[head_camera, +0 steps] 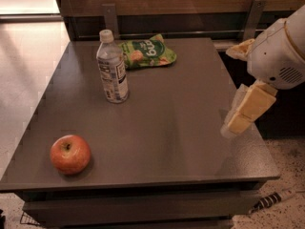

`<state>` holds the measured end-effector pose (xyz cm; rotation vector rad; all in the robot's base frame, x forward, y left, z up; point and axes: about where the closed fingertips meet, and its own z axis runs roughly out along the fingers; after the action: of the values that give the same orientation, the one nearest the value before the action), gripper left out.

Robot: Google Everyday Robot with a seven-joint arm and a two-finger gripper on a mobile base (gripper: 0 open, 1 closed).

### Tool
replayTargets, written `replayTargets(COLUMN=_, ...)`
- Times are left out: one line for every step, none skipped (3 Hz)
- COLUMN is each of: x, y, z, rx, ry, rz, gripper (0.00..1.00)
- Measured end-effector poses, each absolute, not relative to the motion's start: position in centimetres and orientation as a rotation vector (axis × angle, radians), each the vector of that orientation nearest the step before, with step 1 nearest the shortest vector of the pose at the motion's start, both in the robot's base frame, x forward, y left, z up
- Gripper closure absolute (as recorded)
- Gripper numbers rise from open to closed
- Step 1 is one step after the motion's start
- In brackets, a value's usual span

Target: Pick apple

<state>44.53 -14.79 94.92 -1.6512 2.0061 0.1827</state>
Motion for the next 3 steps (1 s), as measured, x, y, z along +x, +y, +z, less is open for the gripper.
replayTargets(x=43.4, y=-9.0, z=93.1, rx=-1.627, ry=1.851, rz=0.404, gripper=0.0)
replayTargets(x=42.2, y=-6.2, z=91.9, rx=-1.607, ry=1.786, rz=0.498, gripper=0.0)
replayTargets(x=41.4, y=-3.7, z=90.7, rx=-1.561, ry=1.704, rz=0.567, gripper=0.0)
